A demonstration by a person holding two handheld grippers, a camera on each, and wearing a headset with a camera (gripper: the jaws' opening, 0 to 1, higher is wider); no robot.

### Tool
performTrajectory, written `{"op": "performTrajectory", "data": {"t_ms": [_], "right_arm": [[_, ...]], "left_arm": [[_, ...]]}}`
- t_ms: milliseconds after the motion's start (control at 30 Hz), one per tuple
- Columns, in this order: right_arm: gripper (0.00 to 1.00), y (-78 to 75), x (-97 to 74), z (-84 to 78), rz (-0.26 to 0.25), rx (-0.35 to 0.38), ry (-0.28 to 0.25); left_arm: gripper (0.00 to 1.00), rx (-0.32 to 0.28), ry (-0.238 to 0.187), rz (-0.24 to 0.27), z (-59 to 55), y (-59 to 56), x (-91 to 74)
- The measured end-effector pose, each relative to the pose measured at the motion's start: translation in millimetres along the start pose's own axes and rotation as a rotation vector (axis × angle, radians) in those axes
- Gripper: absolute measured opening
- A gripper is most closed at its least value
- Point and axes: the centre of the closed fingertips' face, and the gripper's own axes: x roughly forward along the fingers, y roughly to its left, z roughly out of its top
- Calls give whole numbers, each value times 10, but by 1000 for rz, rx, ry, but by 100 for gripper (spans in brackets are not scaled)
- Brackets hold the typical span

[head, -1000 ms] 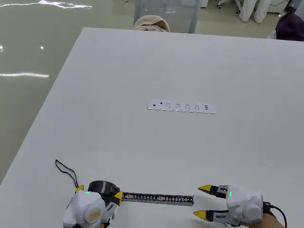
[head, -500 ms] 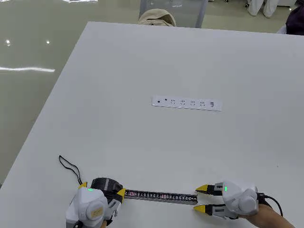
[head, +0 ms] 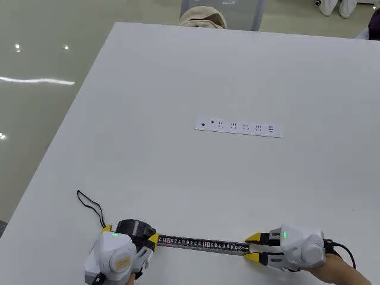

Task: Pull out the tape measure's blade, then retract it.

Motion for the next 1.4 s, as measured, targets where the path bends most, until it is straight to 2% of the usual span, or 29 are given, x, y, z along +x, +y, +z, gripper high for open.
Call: {"op": "performTrajectory", "data": {"t_ms": [300,433,933,1267,1400], "right_arm": [[13,-1,3,5,1,-10,6],[13,-3,4,-4,-1,-9,9],[13,-9,-3,-3,-7,-12,10],[13,-6,-8,1,-9,-15,15],[13,-9,-10,-3,-14,-18,22]], "left_arm": [[67,-41,7,12,-67,-6,27],[68,-60,4,8,-45,-55,50],[69,-150,11,55,-31,-3,124],[70,-167,22,71,-36,0,139],[69,-166,39,75,-50,2,150]]}}
